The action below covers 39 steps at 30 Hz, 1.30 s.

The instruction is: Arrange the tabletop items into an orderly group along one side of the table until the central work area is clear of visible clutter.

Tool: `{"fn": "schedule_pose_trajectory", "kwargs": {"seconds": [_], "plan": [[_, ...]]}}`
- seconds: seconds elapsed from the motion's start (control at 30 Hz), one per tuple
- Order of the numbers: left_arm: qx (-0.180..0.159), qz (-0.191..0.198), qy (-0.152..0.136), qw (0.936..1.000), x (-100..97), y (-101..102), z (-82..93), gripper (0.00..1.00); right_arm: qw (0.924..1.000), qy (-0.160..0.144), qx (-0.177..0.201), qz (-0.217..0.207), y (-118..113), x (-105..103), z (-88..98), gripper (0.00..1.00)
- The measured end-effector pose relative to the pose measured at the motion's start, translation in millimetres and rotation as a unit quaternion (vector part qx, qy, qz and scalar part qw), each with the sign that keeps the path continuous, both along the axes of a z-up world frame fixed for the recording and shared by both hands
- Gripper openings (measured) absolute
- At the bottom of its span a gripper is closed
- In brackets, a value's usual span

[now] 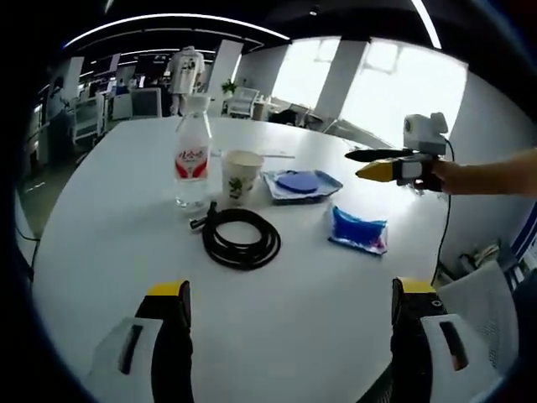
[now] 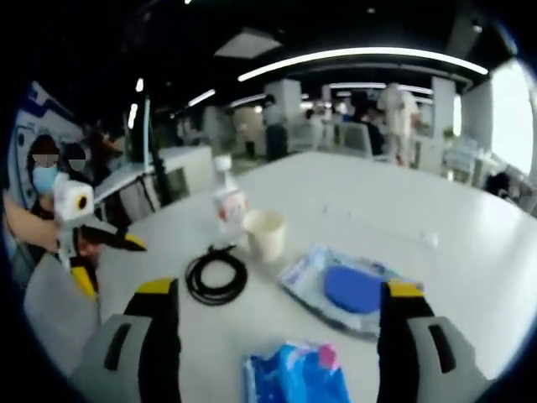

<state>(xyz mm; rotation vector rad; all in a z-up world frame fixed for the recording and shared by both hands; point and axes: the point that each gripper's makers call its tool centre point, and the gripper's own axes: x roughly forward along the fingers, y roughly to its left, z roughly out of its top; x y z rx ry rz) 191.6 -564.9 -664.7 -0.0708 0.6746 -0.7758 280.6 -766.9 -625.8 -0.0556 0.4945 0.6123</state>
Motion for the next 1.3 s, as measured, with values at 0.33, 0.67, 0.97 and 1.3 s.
{"fn": "schedule_pose_trajectory", "kwargs": {"seconds": [0.33,0.67,0.97,1.3], "plan": [[0.011,-0.011,-0.001,0.9999,9.0,0,4.5,1.00,0.9998,0.018,-0.001,-0.005,-12,-22,-6.3,0.97],[0.023,-0.017,0.003,0.9996,9.0,2,5.4,1.00,0.9990,0.038,0.012,-0.022,-18,-45,-15.2,0.97],[0.033,-0.020,0.004,0.9992,8.6,5,5.3,1.00,0.9977,0.060,0.012,-0.031,-28,-71,-26.1,0.97],[0.038,-0.022,0.006,0.9990,5.4,5,6.1,1.00,0.9950,0.091,0.015,-0.037,-33,-100,-42.1,0.98]]}}
